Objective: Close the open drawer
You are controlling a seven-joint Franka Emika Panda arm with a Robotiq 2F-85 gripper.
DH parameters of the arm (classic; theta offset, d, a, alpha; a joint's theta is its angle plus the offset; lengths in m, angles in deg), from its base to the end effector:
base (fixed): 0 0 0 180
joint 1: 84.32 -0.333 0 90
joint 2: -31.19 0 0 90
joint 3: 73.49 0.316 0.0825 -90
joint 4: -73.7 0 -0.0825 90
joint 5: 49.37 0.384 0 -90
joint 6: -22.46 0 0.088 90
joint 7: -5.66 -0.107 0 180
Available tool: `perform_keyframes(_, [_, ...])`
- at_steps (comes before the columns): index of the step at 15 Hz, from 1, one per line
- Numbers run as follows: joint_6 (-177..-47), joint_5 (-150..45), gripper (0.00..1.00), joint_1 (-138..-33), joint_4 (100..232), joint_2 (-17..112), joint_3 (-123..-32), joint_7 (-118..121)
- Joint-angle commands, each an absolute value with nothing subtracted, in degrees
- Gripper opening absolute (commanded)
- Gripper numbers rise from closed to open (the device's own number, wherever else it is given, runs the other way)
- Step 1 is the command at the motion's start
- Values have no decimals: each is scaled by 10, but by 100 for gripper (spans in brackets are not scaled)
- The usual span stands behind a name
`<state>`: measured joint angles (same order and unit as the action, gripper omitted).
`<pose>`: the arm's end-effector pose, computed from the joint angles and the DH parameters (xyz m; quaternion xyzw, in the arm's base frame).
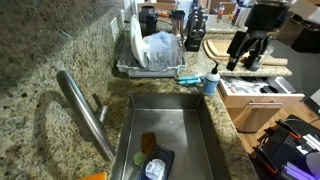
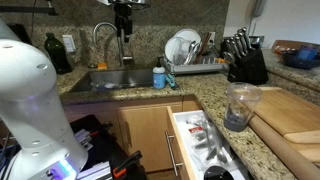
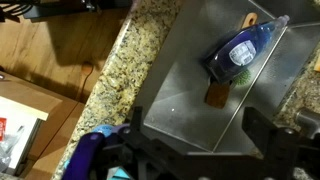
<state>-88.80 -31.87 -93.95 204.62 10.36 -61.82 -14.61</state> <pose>0.4064 0.1868 0.4961 -0.9929 0.0514 0.0290 0.1028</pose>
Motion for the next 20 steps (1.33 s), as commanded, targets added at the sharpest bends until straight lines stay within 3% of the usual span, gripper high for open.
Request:
perform_keyframes(1, [-886,-318,100,-937,2045,104,-616,-146])
perform_keyframes(7, [-929,-344,100,-914,2094,169,-610,-209])
perform_keyframes(12, [-1043,-374,100,-871,2192,188,-648,-291])
perform_keyframes(20, [-1029,-390,100,-851,2201,207,-672,-313])
